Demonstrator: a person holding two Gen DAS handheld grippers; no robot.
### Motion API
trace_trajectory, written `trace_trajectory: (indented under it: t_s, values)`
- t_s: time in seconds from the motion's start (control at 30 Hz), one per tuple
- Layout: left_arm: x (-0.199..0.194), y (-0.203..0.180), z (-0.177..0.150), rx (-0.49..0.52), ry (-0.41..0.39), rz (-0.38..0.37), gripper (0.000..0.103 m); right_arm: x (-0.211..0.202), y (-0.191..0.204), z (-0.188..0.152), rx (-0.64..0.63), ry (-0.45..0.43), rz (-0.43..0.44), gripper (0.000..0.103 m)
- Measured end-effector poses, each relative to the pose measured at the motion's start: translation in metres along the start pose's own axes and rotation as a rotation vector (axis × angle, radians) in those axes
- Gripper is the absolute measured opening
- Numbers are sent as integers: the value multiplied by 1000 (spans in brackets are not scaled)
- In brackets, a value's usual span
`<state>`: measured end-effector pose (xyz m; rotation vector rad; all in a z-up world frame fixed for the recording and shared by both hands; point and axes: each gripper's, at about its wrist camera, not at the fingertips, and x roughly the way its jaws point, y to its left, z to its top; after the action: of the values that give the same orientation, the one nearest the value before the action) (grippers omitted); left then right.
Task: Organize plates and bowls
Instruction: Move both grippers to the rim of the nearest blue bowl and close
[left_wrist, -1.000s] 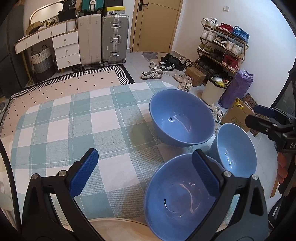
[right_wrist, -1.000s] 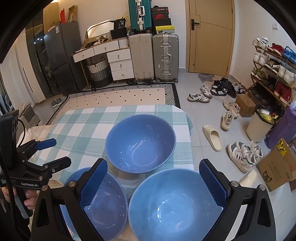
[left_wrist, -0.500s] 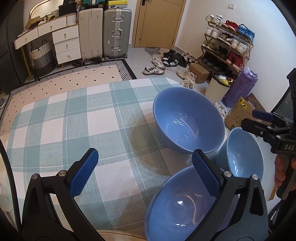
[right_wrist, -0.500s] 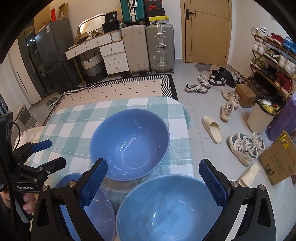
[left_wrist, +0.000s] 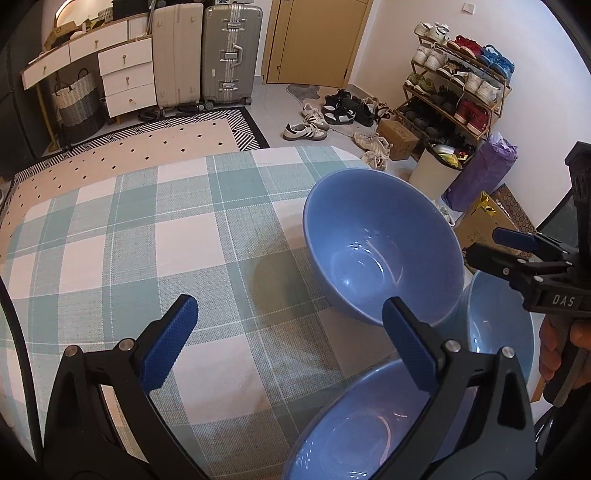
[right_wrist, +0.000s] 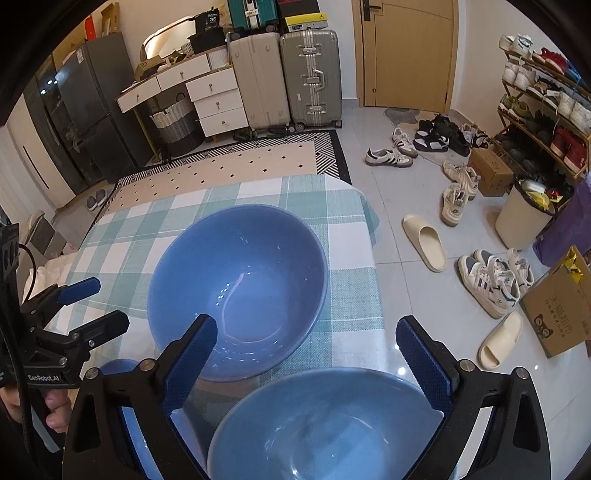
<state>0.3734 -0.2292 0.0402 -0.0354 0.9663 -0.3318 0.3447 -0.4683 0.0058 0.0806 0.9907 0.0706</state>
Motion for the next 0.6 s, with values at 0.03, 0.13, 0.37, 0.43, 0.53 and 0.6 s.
trace_trajectory:
  t_s: [0.03, 0.13, 0.37, 0.43, 0.53, 0.6]
  values:
    - [3, 0, 0, -1, 5, -3, 97, 3, -1, 1, 2, 5, 2, 95]
    - [9, 0, 2, -4, 15, -5, 93, 13, -2, 2, 5, 24, 15, 86]
    - [23, -3, 5, -3, 38, -27, 79, 28, 2, 2, 1, 43, 48, 80]
    - [26, -7, 6, 8, 46, -29, 74, 30, 4, 3, -3, 45, 52, 74]
    - [28, -10, 6, 9, 52, -37, 65, 31, 6, 2, -15, 45, 49, 67]
    - [29, -11, 7, 10, 57, -42, 59, 31, 6, 2, -18, 41, 51, 63]
